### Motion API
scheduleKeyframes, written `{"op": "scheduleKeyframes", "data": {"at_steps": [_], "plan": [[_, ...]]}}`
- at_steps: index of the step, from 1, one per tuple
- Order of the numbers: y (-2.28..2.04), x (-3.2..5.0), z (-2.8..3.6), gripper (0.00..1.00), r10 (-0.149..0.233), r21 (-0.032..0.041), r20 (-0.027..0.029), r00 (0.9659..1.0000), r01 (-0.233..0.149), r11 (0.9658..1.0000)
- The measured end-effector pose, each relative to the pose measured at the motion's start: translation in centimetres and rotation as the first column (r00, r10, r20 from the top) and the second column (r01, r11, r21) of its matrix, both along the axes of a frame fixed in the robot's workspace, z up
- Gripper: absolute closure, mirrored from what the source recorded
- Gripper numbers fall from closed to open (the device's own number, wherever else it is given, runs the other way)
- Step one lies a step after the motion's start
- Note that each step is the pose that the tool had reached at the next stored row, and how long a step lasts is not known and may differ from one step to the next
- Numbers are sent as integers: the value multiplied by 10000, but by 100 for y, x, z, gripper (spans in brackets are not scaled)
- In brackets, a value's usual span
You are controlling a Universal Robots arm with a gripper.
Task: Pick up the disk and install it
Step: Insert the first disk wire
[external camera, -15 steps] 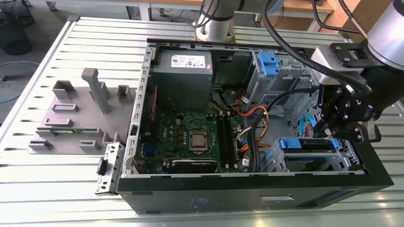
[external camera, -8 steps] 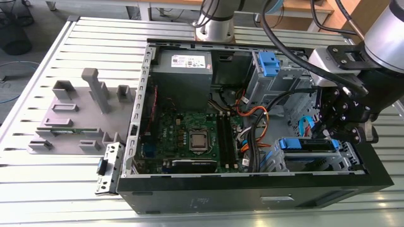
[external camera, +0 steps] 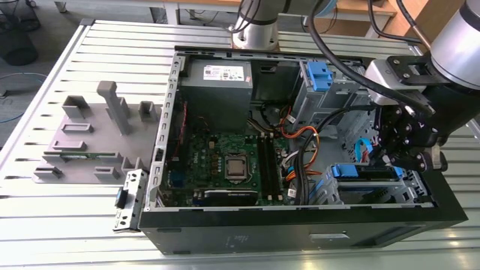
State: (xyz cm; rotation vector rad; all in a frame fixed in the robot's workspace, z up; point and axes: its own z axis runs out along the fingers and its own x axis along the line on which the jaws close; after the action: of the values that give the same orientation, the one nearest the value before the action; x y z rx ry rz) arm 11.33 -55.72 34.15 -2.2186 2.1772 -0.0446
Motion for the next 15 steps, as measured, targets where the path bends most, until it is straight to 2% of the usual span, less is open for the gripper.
{"op": "scheduleKeyframes", "data": {"at_steps": [15], "plan": [[-14, -8, -35, 84, 6, 1, 1, 10000, -6, 10000]]}}
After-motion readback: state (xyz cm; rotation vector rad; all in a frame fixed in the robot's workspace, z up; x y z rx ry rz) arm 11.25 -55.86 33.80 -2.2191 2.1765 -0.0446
